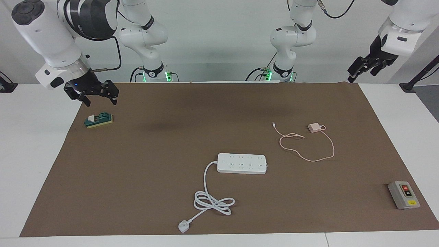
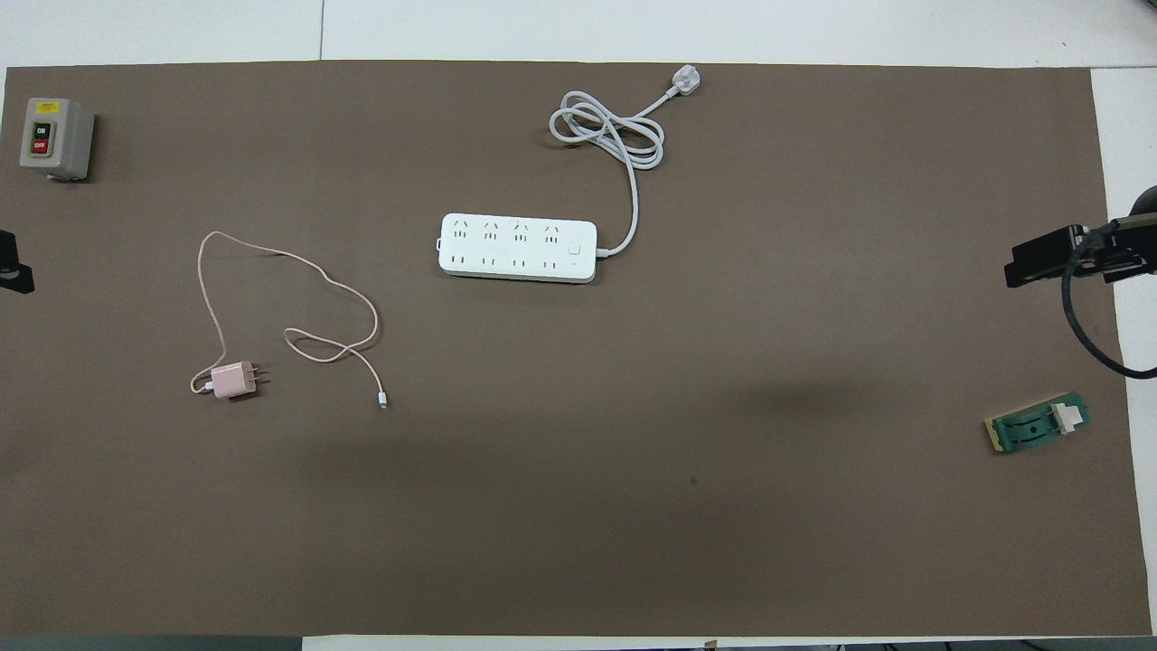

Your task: Unplug charger and place it aside

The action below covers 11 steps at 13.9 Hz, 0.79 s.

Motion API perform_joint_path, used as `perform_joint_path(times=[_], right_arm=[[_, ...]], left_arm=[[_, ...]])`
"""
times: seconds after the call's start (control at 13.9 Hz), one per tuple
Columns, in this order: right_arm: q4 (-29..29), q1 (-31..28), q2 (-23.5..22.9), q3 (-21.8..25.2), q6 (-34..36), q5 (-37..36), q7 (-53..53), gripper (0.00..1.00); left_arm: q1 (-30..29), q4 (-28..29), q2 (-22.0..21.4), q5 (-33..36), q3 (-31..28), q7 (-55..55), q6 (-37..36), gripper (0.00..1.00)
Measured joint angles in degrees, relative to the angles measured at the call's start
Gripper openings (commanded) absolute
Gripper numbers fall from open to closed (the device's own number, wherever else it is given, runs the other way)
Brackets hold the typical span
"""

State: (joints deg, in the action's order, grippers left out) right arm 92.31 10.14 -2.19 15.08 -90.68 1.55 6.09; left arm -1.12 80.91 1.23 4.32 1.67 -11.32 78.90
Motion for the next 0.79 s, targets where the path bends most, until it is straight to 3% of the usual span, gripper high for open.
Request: perform_joint_path(times=[0.36,0.79], right_arm=[[0.4,-0.1,0.3,1.9,-0.1,0.0,-1.9,1.00],[0.4,-0.1,0.3,2.0,-0.7,0.0,-2.1,1.00]], left_arm=[[0.1,6.6,0.7,0.1,0.1,1.7,8.0,1.00],[0.1,11.9,-2.4,-3.2,0.0,3.3,8.8,1.00]])
